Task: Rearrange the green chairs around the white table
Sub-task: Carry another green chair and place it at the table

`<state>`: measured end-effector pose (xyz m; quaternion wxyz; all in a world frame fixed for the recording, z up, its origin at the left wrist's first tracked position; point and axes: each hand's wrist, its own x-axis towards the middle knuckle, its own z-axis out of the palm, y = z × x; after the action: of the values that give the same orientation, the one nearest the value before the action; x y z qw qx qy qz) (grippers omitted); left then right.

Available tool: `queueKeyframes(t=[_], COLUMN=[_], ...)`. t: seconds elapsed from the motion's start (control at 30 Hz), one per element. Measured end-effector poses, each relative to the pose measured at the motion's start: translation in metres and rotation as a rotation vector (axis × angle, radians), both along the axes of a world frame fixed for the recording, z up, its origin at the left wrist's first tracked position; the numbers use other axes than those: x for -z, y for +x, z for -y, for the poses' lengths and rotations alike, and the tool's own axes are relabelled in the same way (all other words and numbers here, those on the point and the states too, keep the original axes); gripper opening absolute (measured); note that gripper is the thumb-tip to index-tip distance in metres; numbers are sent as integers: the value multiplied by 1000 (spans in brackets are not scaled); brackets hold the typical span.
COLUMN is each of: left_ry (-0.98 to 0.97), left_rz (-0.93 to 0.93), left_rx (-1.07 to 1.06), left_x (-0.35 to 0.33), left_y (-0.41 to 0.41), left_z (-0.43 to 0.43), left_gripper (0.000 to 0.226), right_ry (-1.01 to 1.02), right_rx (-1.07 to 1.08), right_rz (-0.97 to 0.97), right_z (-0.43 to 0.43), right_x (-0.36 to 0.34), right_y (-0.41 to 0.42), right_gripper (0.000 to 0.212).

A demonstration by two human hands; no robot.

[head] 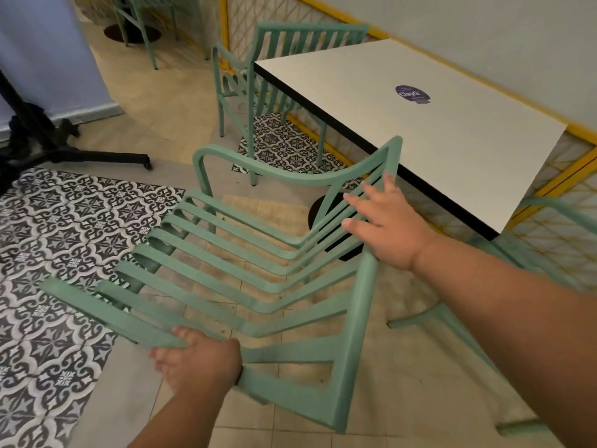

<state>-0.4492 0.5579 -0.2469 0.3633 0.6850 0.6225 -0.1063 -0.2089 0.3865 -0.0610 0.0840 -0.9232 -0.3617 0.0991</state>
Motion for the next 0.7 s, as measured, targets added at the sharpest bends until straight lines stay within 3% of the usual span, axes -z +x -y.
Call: queueKeyframes(t=[0.17, 0.53, 0.7], left_ry=[82, 89, 69], left_rz=[7, 116, 177], left_rx=[-110, -182, -187], left_x=[32, 40, 28], left_y=[5, 8, 8], left_z=[-24, -60, -71], left_gripper=[85, 66, 75], right_ry=[-204, 78, 90], right_rx=[-230, -209, -191], right_rz=[82, 189, 207], right_z=[-8, -19, -24], right_x=[-15, 0, 3], right_y=[40, 47, 40], right_gripper=[66, 48, 51])
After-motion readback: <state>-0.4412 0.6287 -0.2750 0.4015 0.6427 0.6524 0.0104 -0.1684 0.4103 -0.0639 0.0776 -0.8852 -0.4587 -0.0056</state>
